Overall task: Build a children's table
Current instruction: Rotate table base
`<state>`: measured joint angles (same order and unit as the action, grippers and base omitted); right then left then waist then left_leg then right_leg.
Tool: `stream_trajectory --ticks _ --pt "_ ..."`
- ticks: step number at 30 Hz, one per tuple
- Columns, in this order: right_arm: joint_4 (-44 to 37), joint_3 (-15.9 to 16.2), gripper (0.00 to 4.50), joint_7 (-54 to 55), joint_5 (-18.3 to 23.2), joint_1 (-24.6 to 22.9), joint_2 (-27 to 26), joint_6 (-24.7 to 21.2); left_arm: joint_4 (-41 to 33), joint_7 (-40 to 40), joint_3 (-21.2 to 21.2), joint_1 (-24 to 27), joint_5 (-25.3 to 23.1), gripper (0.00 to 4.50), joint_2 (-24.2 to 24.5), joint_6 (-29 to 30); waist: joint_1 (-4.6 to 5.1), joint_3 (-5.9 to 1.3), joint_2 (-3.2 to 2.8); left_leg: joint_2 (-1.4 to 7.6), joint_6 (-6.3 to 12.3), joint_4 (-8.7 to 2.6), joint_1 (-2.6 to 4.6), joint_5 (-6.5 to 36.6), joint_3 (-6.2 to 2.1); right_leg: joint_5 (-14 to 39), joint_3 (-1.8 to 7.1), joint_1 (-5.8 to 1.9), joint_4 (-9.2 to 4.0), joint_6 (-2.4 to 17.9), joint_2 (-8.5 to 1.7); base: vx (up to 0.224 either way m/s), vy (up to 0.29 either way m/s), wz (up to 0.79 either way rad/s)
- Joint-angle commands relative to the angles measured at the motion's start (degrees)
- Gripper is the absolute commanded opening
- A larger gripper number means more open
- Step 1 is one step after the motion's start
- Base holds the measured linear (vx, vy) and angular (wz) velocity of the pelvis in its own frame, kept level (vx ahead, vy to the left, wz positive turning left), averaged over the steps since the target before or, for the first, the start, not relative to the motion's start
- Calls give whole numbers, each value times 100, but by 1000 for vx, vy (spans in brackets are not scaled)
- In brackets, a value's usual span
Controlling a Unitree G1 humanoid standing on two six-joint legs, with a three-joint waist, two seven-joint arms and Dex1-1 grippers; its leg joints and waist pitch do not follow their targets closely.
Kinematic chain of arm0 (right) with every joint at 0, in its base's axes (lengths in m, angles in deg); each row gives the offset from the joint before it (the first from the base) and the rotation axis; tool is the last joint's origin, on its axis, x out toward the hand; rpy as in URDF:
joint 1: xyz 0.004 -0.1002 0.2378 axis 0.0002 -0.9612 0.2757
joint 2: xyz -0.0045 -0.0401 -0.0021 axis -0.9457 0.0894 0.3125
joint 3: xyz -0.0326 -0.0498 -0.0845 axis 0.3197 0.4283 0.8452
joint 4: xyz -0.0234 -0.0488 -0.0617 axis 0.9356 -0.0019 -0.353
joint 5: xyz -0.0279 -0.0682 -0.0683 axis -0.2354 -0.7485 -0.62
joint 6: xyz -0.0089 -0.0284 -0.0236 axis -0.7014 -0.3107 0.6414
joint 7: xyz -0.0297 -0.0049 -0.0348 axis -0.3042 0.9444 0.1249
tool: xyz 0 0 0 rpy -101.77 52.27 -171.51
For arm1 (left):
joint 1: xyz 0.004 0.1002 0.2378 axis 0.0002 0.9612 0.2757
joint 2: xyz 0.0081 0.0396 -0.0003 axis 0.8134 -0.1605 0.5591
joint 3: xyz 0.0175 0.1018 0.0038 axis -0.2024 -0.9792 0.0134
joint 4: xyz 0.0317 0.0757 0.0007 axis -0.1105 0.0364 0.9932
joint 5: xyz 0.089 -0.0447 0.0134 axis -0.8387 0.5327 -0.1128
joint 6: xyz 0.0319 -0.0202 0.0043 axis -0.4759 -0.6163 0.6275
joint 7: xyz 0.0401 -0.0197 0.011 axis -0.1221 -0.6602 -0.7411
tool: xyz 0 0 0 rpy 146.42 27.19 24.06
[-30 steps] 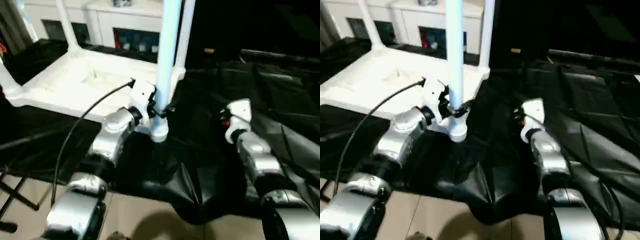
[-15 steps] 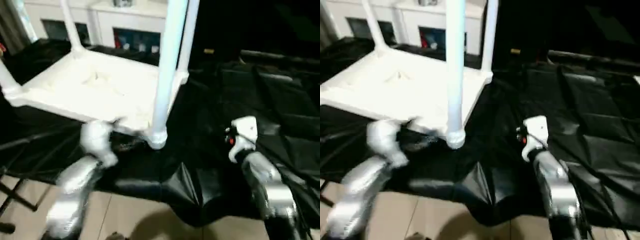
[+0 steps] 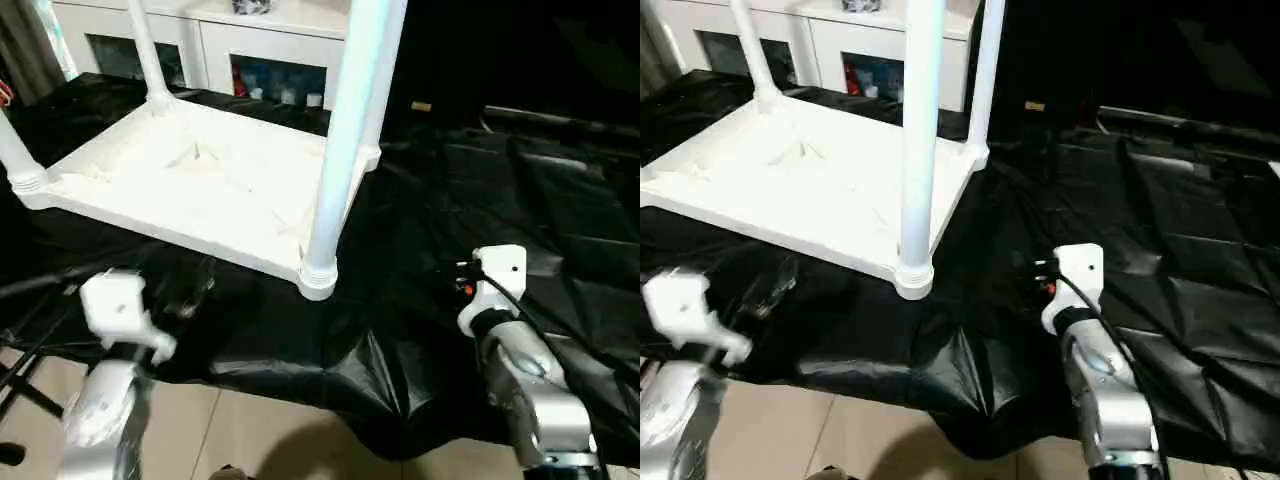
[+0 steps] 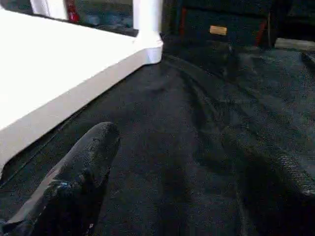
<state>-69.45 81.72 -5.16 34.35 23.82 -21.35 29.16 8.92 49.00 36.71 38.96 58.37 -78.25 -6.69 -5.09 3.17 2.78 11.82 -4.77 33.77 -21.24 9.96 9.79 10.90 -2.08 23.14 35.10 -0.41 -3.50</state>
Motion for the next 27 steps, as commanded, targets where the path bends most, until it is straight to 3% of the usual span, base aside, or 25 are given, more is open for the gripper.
stream_trajectory --ticks 1,2,3,4,5,6,7,8,9,11,12,13,14,15,17,18,19,20,21,22,23,24,25,26,27 --pt "-197 -19 380 100 8 -12 4 -144 -79 48 -90 -49 -96 448 17 108 -51 -305 -29 7 438 -344 -54 1675 23 2600 415 -235 -668 217 -623 0 0 0" --pt "-177 3 380 89 0 7 -17 -109 -5 57 -122 -153 -136 448 34 126 -171 -340 -82 3 866 -46 -173 1087 -97 2731 704 -372 -792 241 -1087 7 51 -2" --pt "-160 22 380 84 -15 19 -47 -67 84 35 -151 -263 -134 448 60 156 -202 -353 -35 -3 986 109 -231 951 -140 2770 832 -407 -854 267 -1257 19 113 -1" --pt "-151 24 380 79 -21 27 -55 -55 142 3 -170 -321 -146 448 89 144 -265 -352 -86 70 1091 351 -334 832 -323 2741 1016 -425 -895 501 -1530 19 113 -1" --pt "-148 24 380 78 -27 29 -55 -55 172 -16 -175 -346 -147 448 103 133 -253 -353 -79 96 1104 356 -376 747 -394 2618 994 -448 -885 679 -1527 10 179 -5" --pt "-145 24 380 76 -30 30 -54 -56 191 -26 -178 -361 -152 448 113 125 -190 -346 -150 7 1432 -31 -222 521 -306 2054 587 -286 -709 944 -893 13 219 0" --pt "-144 24 380 77 -30 32 -52 -56 197 -24 -178 -367 -151 448 114 128 -190 -346 -150 7 1432 -31 -222 521 -306 2054 587 -286 -709 944 -893 13 219 0" --pt "-141 16 380 82 -30 41 -46 -50 238 -16 -180 -403 -155 448 124 124 -46 -376 -277 -85 1969 -236 65 378 -161 1629 293 -112 -487 880 -406 20 237 9" --pt "-144 6 380 97 -26 45 -47 -49 277 -15 -187 -441 -152 448 132 75 222 -390 -430 -128 2934 -388 343 -263 -197 1147 -233 210 129 587 133 2 250 9" --pt "-130 -1 380 105 -25 57 -39 -46 295 52 -248 -486 -237 448 137 147 308 -370 -383 -20 3266 -473 272 -533 -260 886 -387 225 504 233 125 -15 227 8" --pt "-120 1 380 111 -21 65 -30 -50 296 75 -303 -498 -312 448 153 153 218 -339 -343 233 3124 -452 187 -551 -345 722 -324 212 448 134 -45 -55 137 -4" --pt "-102 -2 380 117 -18 84 -27 -48 305 79 -370 -496 -380 448 158 151 215 -335 -290 314 2889 -468 112 -371 -392 652 -223 119 337 203 -157 -55 137 -4" --pt "-86 -4 380 124 -14 103 -24 -46 314 75 -428 -492 -434 448 161 139 101 -353 -251 322 1284 -341 12 963 -397 497 219 -96 -113 971 -707 -95 133 0" --pt "-81 -11 380 128 -16 115 -26 -49 317 80 -451 -486 -417 448 140 174 209 -336 -308 396 213 -473 65 2293 -521 901 105 -173 -101 1141 -436 -114 113 1" --pt "-70 -26 380 126 -22 134 -29 -51 323 124 -450 -486 -358 448 100 226 319 -275 -509 883 -680 -953 81 3649 -891 1203 -120 -112 306 493 -131 -112 82 -1" --pt "-53 -49 380 126 -16 149 -24 -55 323 144 -418 -490 -272 448 57 274 319 -280 -500 1002 -925 -1178 0 4215 -823 903 -278 -43 793 -16 58 -103 -17 12" --pt "-41 -64 380 128 -8 160 -16 -58 327 156 -394 -496 -218 448 26 300 274 -252 -553 866 -887 -1184 -84 4280 -672 790 -330 -53 887 -35 92 -103 -17 12" --pt "-33 -77 380 116 8 166 -5 -68 348 222 -365 -518 -254 448 21 315 211 -298 -563 550 -577 -1121 -76 4439 -387 749 -369 -186 703 128 44 -94 -78 14" --pt "-31 -80 380 112 16 167 0 -72 359 253 -352 -529 -277 448 20 318 213 -332 -533 446 -482 -1064 -45 4330 -366 825 -278 -242 521 122 -58 -101 -108 0" --pt "-30 -81 380 109 20 168 3 -75 366 271 -345 -536 -290 448 20 321 228 -429 -337 157 -595 -815 -5 3791 -283 1207 -45 -271 46 230 -398 -101 -108 0" --pt "-28 -69 380 69 38 173 25 -109 405 275 -347 -569 -379 448 93 325 234 -517 -106 -34 -506 -497 -15 3086 -238 1598 143 -297 -139 196 -698 -97 -108 -19" --pt "-23 -61 380 37 58 177 49 -131 421 245 -341 -593 -406 448 140 307 67 -384 7 -207 51 476 -265 1120 -533 3089 464 -341 -721 87 -1494 -39 -84 -45" --pt "-13 -49 380 3 71 187 67 -126 426 206 -326 -616 -421 448 198 265 -6 -353 -65 -287 160 552 -442 344 -595 3184 359 -546 -668 -100 -1398 -39 -84 -45" --pt "-5 -42 380 -18 76 194 76 -119 426 188 -320 -630 -424 448 237 236 -92 -218 -122 -186 30 245 -398 159 -506 3780 57 -467 -720 -74 -1132 -15 -27 -42" --pt "10 -35 380 -39 75 202 88 -103 417 142 -322 -634 -383 448 254 220 -60 -293 -241 -22 -76 -141 -193 809 -487 3182 -106 -536 -600 306 -804 -53 -14 -10"
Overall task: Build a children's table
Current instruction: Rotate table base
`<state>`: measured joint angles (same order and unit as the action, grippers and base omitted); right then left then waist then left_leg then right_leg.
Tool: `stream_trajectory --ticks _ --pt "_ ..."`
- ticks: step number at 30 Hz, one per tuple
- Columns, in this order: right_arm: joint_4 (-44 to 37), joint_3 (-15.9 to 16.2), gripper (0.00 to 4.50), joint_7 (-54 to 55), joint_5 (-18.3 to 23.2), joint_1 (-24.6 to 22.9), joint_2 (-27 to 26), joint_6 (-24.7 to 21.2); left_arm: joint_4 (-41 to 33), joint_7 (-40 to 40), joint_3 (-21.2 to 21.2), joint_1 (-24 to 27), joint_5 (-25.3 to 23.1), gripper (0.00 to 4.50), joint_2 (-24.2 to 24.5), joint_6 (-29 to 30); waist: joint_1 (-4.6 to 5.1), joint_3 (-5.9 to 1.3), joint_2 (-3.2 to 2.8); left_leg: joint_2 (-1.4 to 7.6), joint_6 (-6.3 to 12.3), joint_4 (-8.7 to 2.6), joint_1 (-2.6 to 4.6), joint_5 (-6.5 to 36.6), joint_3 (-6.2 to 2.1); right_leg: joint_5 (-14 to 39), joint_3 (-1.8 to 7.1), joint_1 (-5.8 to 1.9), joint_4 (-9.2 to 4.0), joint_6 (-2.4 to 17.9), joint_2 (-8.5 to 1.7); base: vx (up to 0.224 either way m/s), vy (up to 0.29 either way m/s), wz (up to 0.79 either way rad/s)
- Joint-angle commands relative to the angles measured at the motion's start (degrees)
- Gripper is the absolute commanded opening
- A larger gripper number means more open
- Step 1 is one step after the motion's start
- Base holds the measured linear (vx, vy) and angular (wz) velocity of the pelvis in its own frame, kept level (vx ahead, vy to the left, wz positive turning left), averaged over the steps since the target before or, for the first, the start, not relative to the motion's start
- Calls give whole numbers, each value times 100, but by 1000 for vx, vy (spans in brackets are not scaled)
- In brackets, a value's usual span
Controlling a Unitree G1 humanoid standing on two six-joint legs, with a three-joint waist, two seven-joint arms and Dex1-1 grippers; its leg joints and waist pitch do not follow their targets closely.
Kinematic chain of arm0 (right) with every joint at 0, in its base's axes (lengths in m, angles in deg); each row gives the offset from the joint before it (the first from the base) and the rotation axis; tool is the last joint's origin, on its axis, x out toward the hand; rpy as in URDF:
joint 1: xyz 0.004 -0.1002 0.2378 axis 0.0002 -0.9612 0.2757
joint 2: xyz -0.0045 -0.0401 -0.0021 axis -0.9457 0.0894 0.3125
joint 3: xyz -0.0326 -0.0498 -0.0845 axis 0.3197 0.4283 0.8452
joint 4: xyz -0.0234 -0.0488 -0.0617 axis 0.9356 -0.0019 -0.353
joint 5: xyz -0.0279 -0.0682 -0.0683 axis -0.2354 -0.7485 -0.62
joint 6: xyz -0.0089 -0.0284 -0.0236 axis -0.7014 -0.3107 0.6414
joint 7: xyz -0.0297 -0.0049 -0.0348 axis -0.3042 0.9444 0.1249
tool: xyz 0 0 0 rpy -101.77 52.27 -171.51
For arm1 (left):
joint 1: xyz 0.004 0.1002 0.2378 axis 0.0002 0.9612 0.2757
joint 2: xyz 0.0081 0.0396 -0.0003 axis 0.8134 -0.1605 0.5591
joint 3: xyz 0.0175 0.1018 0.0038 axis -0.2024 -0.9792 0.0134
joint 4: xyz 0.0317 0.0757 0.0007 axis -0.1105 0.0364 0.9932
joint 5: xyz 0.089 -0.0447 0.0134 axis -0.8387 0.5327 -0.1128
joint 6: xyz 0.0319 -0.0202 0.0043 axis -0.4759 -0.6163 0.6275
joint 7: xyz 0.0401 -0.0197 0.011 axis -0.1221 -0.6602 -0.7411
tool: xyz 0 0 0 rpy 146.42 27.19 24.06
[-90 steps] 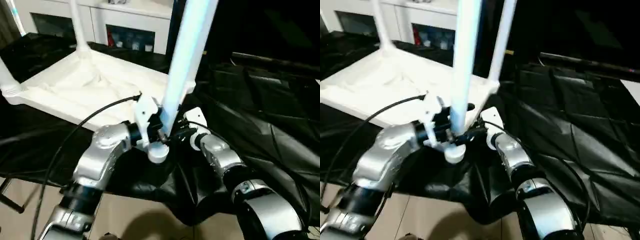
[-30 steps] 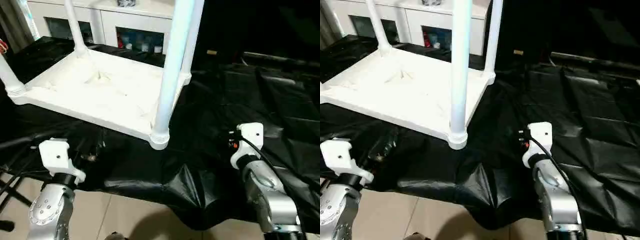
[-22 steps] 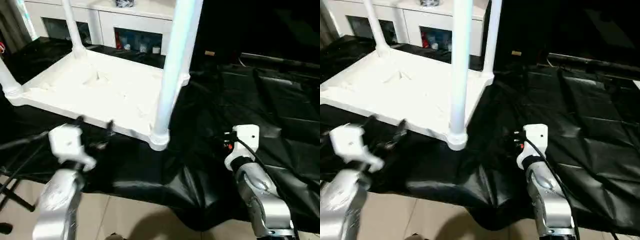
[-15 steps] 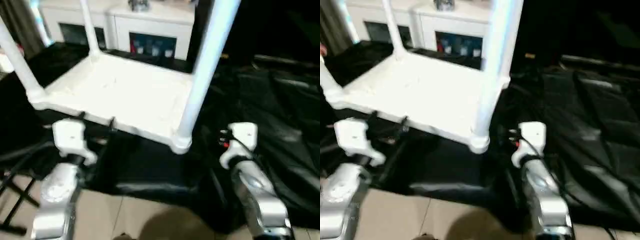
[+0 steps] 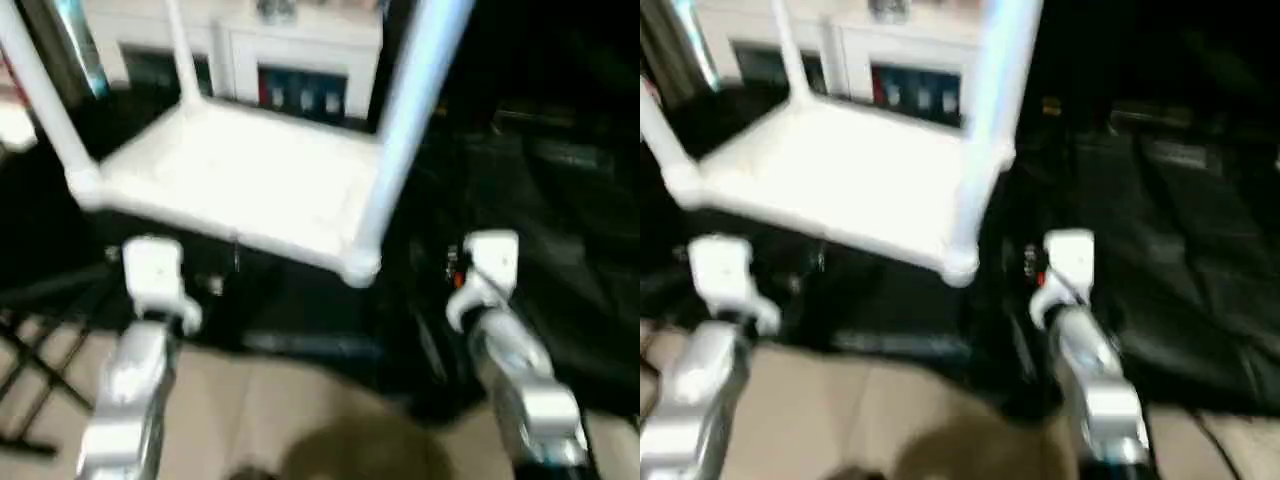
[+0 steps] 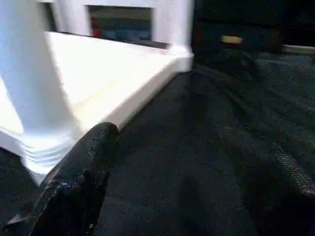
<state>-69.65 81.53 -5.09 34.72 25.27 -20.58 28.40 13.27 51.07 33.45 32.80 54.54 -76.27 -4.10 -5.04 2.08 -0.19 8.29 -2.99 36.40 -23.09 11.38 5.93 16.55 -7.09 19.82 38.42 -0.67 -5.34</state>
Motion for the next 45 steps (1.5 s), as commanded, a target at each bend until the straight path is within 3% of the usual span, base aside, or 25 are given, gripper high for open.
stream_trajectory --ticks 1,4,5,6,8,9,11,12,14,17,18,20,21,23,24,26,28,29,30,31,32,35,36,38,45 --pt "56 -21 380 -93 84 73 5 -41 -38 -98 -29 -13 -12 448 95 -26 47 -202 27 498 -309 -637 120 1796 -155 2007 350 -117 -711 436 -321 -53 -14 -10" --pt "78 -16 380 -151 159 105 -10 -64 -96 -147 -85 22 -11 448 128 39 200 -137 -48 508 -331 -767 233 3566 -150 2451 312 -238 -862 553 -331 0 0 0" --pt "67 23 380 -163 140 108 8 -70 -113 -146 -81 37 6 448 114 54 351 -25 -81 677 -616 -685 1092 4588 28 2598 316 233 -927 569 4 -7 3 -36" --pt "67 46 380 -171 131 105 22 -72 -115 -141 -81 40 9 448 114 57 328 3 -66 739 -652 -777 1128 4876 27 2491 253 187 -829 485 60 23 0 -65" --pt "90 79 380 -199 125 104 30 -53 -111 -133 -85 48 -2 448 119 55 283 43 -83 870 -550 -1138 975 5474 74 2125 216 -86 -501 389 14 12 -7 -64" --pt "107 94 380 -214 119 108 34 -40 -104 -130 -86 47 -6 448 121 51 239 41 -112 597 -383 -1216 499 5325 135 2300 253 -528 -492 258 -87 15 -47 -35" --pt "143 186 380 -305 60 112 67 -6 -100 -128 -93 51 -9 448 136 38 144 -27 125 226 13 -389 467 2941 324 4893 674 -481 -1331 -27 -666 47 -51 -27" --pt "161 216 380 -327 35 114 70 13 -99 -129 -92 54 -1 448 141 37 31 -139 240 208 427 80 9 982 181 5000 963 -850 -1368 236 -936 103 -27 -16" --pt "191 226 380 -346 28 123 60 27 -99 -130 -86 64 14 448 150 38 19 -188 116 241 521 -219 16 517 150 3526 701 -833 -1229 726 -544 116 -12 -10" --pt "227 256 380 -384 28 146 79 48 -106 -104 -62 89 18 448 164 73 242 -227 -169 562 658 -781 635 910 -150 1496 219 -464 -739 737 137 196 38 -2" --pt "230 280 380 -437 38 153 99 73 -106 -91 -48 96 19 448 165 85 541 -403 -155 1050 2057 -735 1573 427 -847 666 220 379 99 349 119 262 5 6" --pt "230 318 380 -519 43 161 137 116 -102 -82 -37 102 20 448 171 87 503 -305 -67 1017 2905 -691 1378 -276 -735 261 358 660 393 -170 -45 235 -13 -2" --pt "249 331 380 -546 39 173 158 136 -92 -73 -40 102 26 448 182 81 514 -324 49 745 2902 -675 1321 -522 -595 -184 497 686 165 -118 -133 172 -47 -16" --pt "274 331 380 -557 34 185 166 147 -78 -68 -38 102 34 448 188 79 411 -274 295 22 2173 -442 893 256 12 -636 757 179 -470 206 -204 175 -64 -6" --pt "307 323 380 -566 26 201 178 163 -66 -68 -30 109 61 448 183 98 117 -276 463 -478 1604 328 264 1082 141 427 1557 -629 -961 704 -785 191 -53 15" --pt "326 312 380 -575 3 215 180 170 -55 -46 4 117 102 448 164 113 70 -313 434 -239 752 639 -130 202 -129 -730 1480 -829 -740 1573 -838 188 -36 9" --pt "326 323 380 -605 7 216 202 184 -53 -84 6 135 108 448 176 134 71 -299 218 61 325 -72 -109 -1470 -223 -3768 825 -559 -393 1730 -492 111 -18 -4" --pt "321 345 380 -643 9 213 233 190 -54 -118 0 154 94 448 192 89 45 -379 -79 151 413 -415 89 -2320 -185 -3858 512 -442 -261 1222 -84 0 0 0" --pt "319 374 380 -695 18 210 274 207 -35 -156 -3 168 92 448 221 80 166 -359 -62 313 640 -314 97 -2942 -295 -3767 450 -296 -56 953 150 0 0 0" --pt "309 411 380 -808 42 203 333 236 66 -233 13 151 132 448 292 247 132 -487 -181 706 1125 -161 501 -3969 -574 -2661 554 38 -5 562 -3 0 0 0" --pt "293 464 380 -974 77 194 425 273 204 -399 32 117 222 448 399 411 127 -484 -172 814 1275 -156 583 -4234 -634 -2159 687 167 -79 436 -145 0 0 0" --pt "352 495 380 -1110 -19 233 575 275 399 -817 40 -4 470 448 596 472 -45 -355 29 297 781 -307 119 -1803 -132 -2040 788 -189 -400 721 -303 0 0 0" --pt "386 491 380 -1163 -35 259 618 268 461 -990 14 -52 525 448 688 410 -98 -285 20 390 337 -480 224 166 -43 -1134 779 -139 -533 959 -303 -61 -4 6" --pt "546 473 380 -1332 -62 389 774 311 743 -1618 -93 -289 646 448 993 341 -73 -248 -11 457 100 -626 282 1178 -4 -148 751 -125 -591 1077 -281 -69 -6 6" --pt "938 524 380 -1901 -33 752 1283 403 1263 -3582 -839 -851 658 448 1870 443 -24 -183 41 477 -237 -748 310 1935 103 1521 805 -13 -751 874 -370 -67 2 -3"
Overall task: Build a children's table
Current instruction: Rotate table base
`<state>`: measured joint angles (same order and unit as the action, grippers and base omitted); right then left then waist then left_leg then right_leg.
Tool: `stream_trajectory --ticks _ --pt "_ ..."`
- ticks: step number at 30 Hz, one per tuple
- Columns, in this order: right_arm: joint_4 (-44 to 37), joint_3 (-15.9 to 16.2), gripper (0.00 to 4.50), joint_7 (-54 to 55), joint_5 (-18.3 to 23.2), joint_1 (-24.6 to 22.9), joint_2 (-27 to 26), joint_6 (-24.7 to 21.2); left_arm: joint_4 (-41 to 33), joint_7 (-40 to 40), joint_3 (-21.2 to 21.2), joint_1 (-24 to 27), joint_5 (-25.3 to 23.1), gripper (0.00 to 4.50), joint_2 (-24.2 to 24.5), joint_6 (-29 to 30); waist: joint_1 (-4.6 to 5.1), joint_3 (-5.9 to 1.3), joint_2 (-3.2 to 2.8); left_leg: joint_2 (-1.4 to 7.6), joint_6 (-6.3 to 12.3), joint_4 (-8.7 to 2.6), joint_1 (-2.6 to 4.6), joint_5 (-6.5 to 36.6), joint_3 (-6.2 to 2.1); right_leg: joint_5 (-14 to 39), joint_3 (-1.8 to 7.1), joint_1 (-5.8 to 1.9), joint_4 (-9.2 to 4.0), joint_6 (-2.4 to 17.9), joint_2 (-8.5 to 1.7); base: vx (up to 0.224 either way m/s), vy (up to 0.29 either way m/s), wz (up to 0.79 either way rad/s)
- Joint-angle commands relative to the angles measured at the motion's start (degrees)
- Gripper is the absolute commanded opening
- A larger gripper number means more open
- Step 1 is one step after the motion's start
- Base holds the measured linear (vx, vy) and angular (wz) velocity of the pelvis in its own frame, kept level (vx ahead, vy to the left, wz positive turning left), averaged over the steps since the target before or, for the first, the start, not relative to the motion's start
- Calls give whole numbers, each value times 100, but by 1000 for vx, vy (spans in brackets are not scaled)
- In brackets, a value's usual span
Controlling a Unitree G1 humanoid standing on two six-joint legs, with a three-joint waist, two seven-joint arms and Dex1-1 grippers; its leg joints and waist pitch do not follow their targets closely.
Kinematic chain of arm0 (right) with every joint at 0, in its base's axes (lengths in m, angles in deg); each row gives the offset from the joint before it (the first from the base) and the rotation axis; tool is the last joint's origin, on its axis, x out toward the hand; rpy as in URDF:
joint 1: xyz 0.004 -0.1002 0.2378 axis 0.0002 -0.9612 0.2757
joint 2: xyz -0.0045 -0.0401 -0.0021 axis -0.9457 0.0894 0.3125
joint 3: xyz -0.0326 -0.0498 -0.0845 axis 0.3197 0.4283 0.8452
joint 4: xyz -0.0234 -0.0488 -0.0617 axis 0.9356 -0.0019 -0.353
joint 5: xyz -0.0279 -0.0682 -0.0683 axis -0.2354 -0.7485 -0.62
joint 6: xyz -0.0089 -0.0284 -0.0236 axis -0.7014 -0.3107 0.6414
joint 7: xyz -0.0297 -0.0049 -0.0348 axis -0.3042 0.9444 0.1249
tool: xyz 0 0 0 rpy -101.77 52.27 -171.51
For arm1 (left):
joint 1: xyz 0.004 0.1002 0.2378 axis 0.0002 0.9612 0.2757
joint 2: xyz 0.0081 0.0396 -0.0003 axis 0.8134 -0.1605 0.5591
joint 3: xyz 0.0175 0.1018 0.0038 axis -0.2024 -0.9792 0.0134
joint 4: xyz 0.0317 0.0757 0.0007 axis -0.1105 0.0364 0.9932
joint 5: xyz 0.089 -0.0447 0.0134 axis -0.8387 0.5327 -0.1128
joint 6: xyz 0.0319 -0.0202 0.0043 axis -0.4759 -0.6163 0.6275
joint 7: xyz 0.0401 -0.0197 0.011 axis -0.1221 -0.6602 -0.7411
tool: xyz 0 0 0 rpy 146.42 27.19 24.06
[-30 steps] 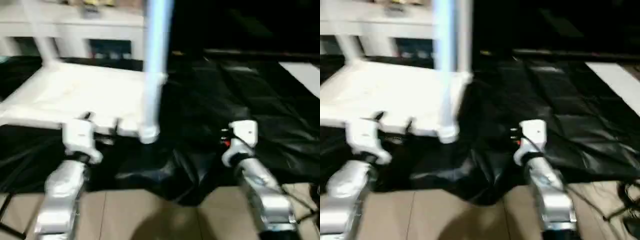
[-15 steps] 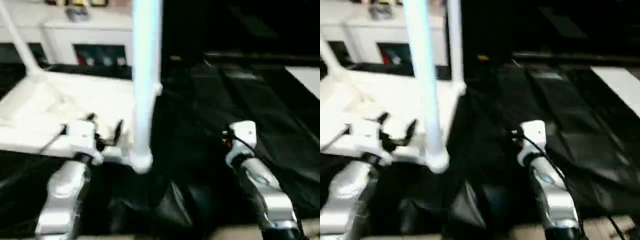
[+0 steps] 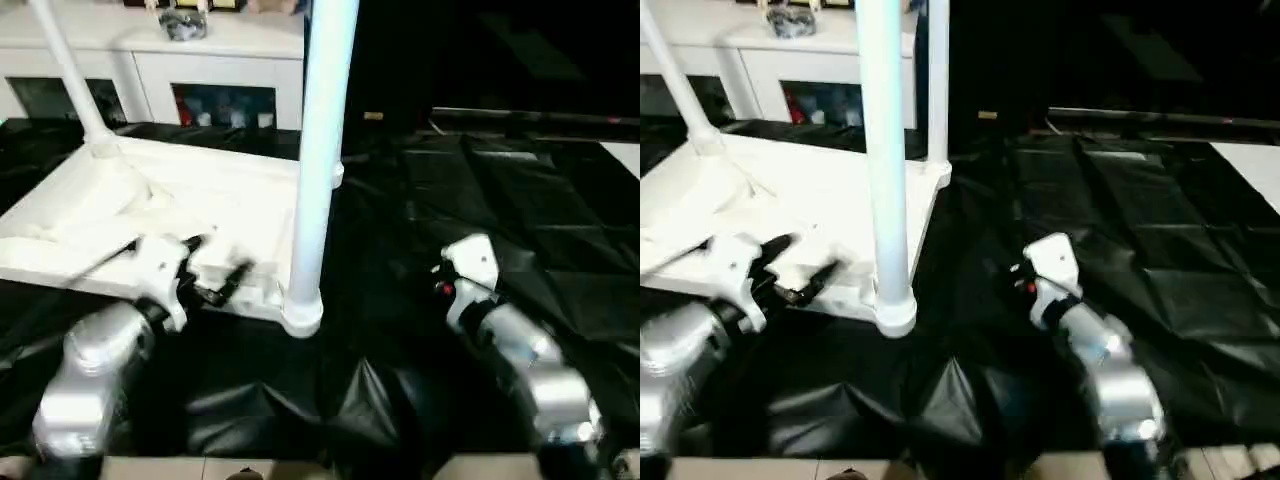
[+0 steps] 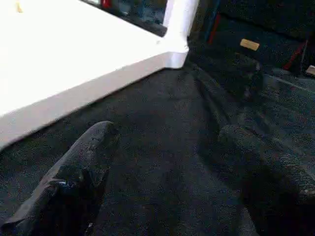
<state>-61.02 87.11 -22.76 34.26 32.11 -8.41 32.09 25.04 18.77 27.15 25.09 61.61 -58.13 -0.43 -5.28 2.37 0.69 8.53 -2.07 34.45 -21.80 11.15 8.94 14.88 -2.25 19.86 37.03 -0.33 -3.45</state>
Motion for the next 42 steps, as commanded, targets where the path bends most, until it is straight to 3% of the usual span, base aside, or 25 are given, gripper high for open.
stream_trajectory --ticks 1,5,6,9,10,13,18,21,23,26,34,42 --pt "97 -27 380 -315 74 108 173 9 171 -664 -410 -187 -164 448 234 60 7 -221 -46 457 -300 -571 126 1776 -198 1454 298 -57 -576 843 -543 0 0 0" --pt "106 36 380 -1039 254 180 518 5 591 -1642 -867 -717 -217 448 569 178 -4 -247 -64 449 -204 -533 150 1559 -148 986 301 -28 -545 978 -538 0 0 0" --pt "78 95 380 -1250 274 167 634 23 751 -1806 -970 -901 -291 420 589 152 2 -251 -49 451 -155 -521 141 1468 -136 808 296 -43 -536 1057 -538 0 0 0" --pt "-48 237 380 -1706 355 109 875 -6 1152 -2139 -1241 -1348 -471 420 608 183 -25 -285 -47 467 -2 -478 136 1069 -98 158 279 -70 -476 1198 -530 0 0 0" --pt "-111 327 380 -1892 365 64 970 -2 1372 -2247 -1381 -1524 -598 388 619 133 -18 -294 -47 465 40 -473 118 972 -95 -44 265 -88 -455 1260 -527 0 0 0" --pt "-174 415 380 -2091 384 15 1050 -27 1553 -2335 -1518 -1672 -681 376 648 194 -7 -316 -43 477 169 -444 104 770 -93 -489 251 -108 -408 1381 -539 0 0 0" --pt "-280 565 380 -2383 401 -69 1145 -50 2132 -2461 -1729 -2042 -937 332 639 336 -18 -292 -17 487 266 -440 131 909 -64 -264 255 -90 -453 1512 -547 0 0 0" --pt "-261 597 380 -2441 395 -50 1163 -10 2483 -2501 -1773 -2232 -1048 312 601 297 -27 -271 -21 497 132 -467 145 1165 -66 267 263 -83 -497 1485 -563 0 0 0" --pt "-261 599 380 -2451 393 -47 1165 -9 2525 -2514 -1791 -2256 -1075 294 613 297 -20 -263 -17 506 89 -483 122 1193 -80 368 267 -96 -500 1451 -576 0 0 0" --pt "-275 601 380 -2522 405 -47 1191 -17 2617 -2588 -1807 -2338 -1062 275 640 295 -26 -254 -12 507 55 -485 143 1291 -72 583 272 -75 -523 1422 -581 0 0 0" --pt "-280 642 380 -2648 360 -97 1239 48 2975 -2979 -1957 -2557 -1273 224 875 168 -16 -276 -31 507 122 -480 121 1069 -73 144 260 -90 -486 1484 -575 0 0 0" --pt "-251 620 380 -2654 334 -145 1251 94 2973 -3063 -1988 -2534 -1341 161 971 16 -20 -254 -55 530 8 -508 156 1383 -72 453 274 -56 -516 1508 -582 0 0 0"
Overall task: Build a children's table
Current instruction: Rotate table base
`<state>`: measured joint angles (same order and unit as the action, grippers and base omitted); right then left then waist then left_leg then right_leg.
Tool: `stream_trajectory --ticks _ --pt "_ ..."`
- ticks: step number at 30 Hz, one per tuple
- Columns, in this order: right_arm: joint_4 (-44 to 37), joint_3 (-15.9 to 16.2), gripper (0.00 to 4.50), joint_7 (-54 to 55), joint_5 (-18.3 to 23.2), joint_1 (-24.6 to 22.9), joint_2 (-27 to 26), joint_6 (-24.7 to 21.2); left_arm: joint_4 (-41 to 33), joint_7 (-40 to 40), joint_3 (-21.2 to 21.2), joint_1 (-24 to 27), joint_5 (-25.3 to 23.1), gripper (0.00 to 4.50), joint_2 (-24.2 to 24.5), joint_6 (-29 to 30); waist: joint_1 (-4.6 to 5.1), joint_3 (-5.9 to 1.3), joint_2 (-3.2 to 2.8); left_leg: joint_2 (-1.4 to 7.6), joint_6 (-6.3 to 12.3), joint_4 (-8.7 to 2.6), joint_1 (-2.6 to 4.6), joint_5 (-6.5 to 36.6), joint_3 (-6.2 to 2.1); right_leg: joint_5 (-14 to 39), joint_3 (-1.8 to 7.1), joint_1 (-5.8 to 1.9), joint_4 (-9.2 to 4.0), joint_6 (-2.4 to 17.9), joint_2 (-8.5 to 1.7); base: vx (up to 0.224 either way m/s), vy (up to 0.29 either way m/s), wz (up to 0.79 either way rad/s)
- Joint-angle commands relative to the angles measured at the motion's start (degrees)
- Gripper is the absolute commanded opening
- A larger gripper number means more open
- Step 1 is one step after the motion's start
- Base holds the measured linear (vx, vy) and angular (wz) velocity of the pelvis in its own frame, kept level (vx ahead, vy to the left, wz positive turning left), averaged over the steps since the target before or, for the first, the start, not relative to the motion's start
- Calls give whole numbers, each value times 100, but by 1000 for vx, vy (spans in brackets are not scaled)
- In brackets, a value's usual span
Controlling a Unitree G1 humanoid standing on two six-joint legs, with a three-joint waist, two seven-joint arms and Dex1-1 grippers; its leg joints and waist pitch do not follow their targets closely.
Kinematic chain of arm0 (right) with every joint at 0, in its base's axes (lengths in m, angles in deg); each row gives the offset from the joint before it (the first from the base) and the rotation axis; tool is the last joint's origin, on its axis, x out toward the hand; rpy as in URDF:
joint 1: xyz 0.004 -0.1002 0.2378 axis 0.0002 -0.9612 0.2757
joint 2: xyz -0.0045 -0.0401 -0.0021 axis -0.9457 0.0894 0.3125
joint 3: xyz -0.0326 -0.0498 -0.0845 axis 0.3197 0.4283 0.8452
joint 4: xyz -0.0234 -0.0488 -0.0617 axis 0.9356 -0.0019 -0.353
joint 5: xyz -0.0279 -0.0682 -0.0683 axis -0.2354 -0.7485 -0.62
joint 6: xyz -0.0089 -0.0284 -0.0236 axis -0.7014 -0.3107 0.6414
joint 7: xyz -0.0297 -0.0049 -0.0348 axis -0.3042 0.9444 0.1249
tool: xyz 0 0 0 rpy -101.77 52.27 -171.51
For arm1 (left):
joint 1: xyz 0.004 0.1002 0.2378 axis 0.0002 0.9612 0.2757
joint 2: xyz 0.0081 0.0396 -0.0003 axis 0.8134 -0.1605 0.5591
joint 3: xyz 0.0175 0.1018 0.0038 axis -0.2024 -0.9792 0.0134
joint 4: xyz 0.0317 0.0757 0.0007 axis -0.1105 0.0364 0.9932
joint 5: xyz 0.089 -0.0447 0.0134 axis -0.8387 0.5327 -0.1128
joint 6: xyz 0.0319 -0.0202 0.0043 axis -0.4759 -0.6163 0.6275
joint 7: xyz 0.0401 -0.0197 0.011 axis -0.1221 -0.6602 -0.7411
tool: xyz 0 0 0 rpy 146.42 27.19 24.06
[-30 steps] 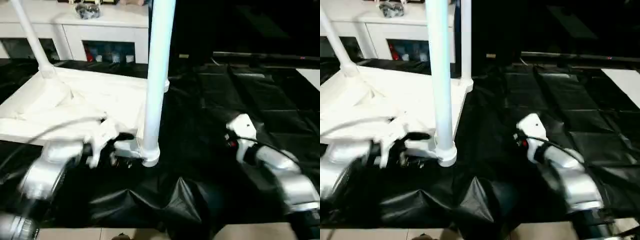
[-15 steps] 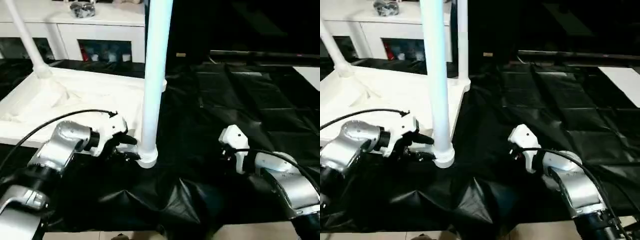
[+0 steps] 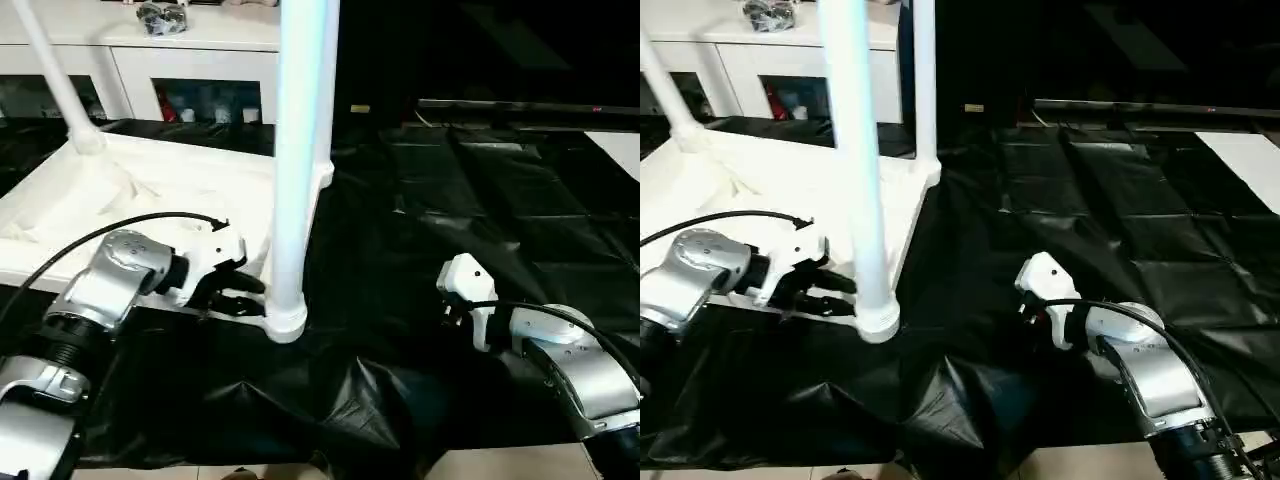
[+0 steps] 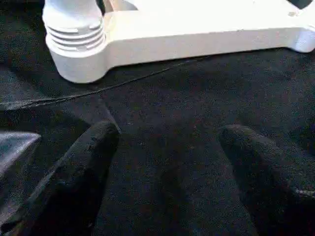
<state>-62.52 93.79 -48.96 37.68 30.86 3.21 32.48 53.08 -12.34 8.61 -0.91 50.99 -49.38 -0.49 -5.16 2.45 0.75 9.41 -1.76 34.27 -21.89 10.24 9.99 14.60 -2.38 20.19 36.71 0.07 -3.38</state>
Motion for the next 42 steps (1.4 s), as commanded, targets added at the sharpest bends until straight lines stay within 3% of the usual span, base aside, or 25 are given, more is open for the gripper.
stream_trajectory --ticks 1,2,3,7,8,11,13,16,21,22,26,29,33,34,38,39,42 --pt "-102 -49 380 -33 -7 -26 93 55 193 157 -112 59 -313 161 85 -59 -34 -260 -59 444 -35 -491 168 1513 -175 491 288 -86 -487 1467 -589 0 0 0" --pt "-106 -50 380 -33 -4 -33 100 55 234 276 -42 39 -284 161 35 -108 -32 -258 -54 445 -36 -496 163 1524 -178 500 291 -88 -489 1461 -588 0 0 0" --pt "-108 -52 380 -32 -2 -37 103 54 252 357 35 17 -227 200 -13 -99 -32 -255 -46 434 -38 -493 158 1536 -175 553 291 -92 -495 1448 -592 0 0 0" --pt "-83 -64 380 -33 -6 -44 117 70 -61 -52 74 97 -30 197 129 251 -41 -245 -50 448 -78 -504 172 1608 -174 770 301 -75 -510 1442 -606 0 0 0" --pt "-73 -64 380 -36 -10 -42 118 78 -117 -133 64 113 -34 239 192 272 -33 -244 -44 442 -78 -510 165 1598 -178 794 296 -73 -508 1419 -592 0 0 0" --pt "-70 -59 380 -50 -12 -31 117 79 -96 -173 65 101 -63 231 260 164 -33 -267 -51 444 -27 -498 159 1411 -174 464 294 -73 -481 1422 -581 0 0 0" --pt "-79 -49 380 -71 -11 -27 125 79 -68 -312 37 87 -70 272 336 162 -47 -294 -58 442 59 -469 148 1135 -164 -25 281 -84 -434 1483 -573 0 0 0" --pt "-110 -39 380 -106 12 -36 145 68 -70 -450 -13 93 -92 272 400 223 -68 -313 -59 430 169 -439 129 899 -152 -446 271 -94 -394 1511 -566 0 0 0" --pt "-146 -26 380 -159 43 -64 160 63 231 -97 -7 7 -213 272 200 -110 -95 -300 -75 437 146 -441 132 1064 -145 -279 273 -88 -419 1521 -576 0 0 0" --pt "-150 -16 380 -184 53 -75 161 68 386 50 21 -49 -235 242 72 -202 -101 -297 -71 442 132 -444 135 1088 -146 -256 273 -86 -421 1519 -576 0 0 0" --pt "-148 17 380 -215 9 -99 174 98 457 -103 -61 -86 -277 237 35 -113 -139 -304 -74 450 91 -448 135 1076 -152 -261 275 -92 -415 1498 -581 0 0 0" --pt "-147 12 380 -216 1 -108 168 112 479 -164 -103 -101 -309 201 40 -95 -143 -305 -102 448 84 -444 138 1094 -154 -290 277 -90 -413 1504 -588 0 0 0" --pt "-171 15 380 -202 -13 -144 169 122 625 -223 -127 -176 -362 185 14 -100 -138 -305 -95 444 83 -442 135 1079 -154 -353 275 -98 -412 1525 -581 0 0 0" --pt "-179 19 380 -201 -22 -155 164 124 654 -218 -150 -194 -403 154 17 -85 -140 -309 -92 443 97 -438 134 1045 -153 -414 272 -101 -402 1539 -581 0 0 0" --pt "-191 24 380 -199 -37 -161 149 126 727 -84 -167 -236 -503 136 7 -165 -142 -306 -97 446 117 -438 132 1040 -159 -437 271 -106 -403 1548 -586 0 0 0" --pt "-190 25 380 -198 -37 -160 146 125 729 -79 -160 -235 -500 110 3 -190 -148 -311 -100 450 123 -434 131 1015 -158 -483 270 -108 -395 1555 -591 0 0 0" --pt "-143 39 380 -210 -47 -128 132 152 406 -335 -150 -135 -345 92 -46 315 -126 -312 -82 453 139 -438 122 934 -154 -534 266 -121 -379 1592 -594 0 0 0"
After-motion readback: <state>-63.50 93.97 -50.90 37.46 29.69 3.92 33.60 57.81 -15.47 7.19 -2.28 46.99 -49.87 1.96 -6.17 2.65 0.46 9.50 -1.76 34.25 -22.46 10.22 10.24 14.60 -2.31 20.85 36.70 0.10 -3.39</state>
